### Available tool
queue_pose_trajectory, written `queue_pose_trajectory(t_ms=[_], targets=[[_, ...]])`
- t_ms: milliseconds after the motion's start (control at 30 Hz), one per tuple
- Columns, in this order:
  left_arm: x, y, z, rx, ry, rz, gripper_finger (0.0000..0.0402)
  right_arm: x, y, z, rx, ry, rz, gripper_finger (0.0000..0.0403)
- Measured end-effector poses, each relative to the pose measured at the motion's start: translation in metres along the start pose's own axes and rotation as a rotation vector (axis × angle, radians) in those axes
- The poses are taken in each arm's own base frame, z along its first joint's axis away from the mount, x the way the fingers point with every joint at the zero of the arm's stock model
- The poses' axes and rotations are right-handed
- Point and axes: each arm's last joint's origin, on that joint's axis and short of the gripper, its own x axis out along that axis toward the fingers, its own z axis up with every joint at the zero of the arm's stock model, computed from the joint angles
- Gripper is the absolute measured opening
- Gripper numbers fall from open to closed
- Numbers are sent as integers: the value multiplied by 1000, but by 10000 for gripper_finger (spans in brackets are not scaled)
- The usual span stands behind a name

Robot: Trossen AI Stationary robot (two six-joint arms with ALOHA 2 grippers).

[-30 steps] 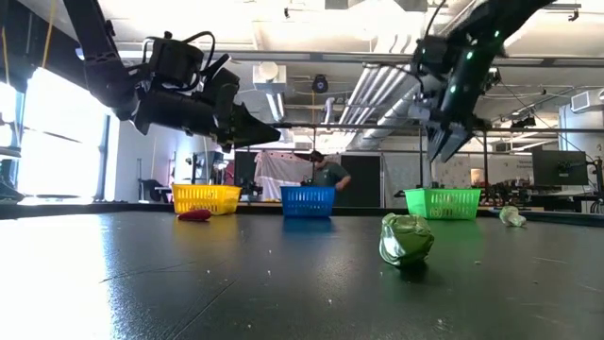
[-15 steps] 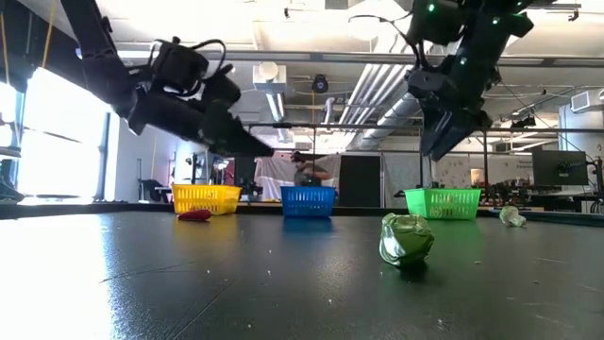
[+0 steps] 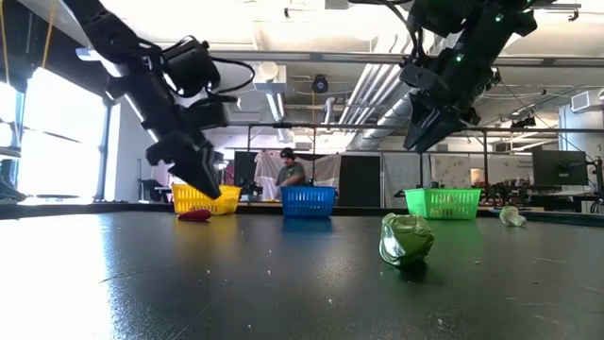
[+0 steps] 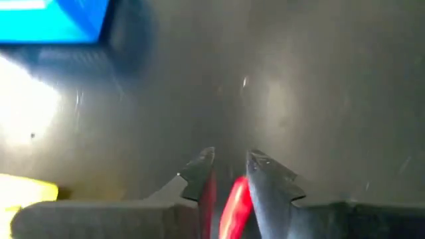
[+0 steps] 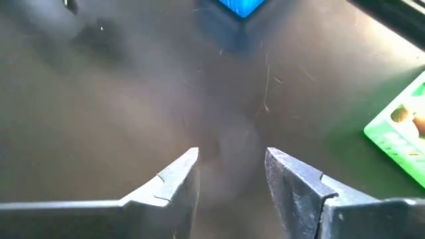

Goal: Sort produce into baskets
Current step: Put the red chili pepper into the yellow bin

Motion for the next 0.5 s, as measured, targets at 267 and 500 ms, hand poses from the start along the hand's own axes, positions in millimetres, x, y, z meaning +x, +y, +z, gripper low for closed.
queue_pose_trajectory(t_ms=[267,500], targets=[[2,-1,-9,5,100,16,126,0,0,0,-32,-5,2,161],[2,-2,-11,17,126,7,129,0,0,1,-51,-23,-13,161]])
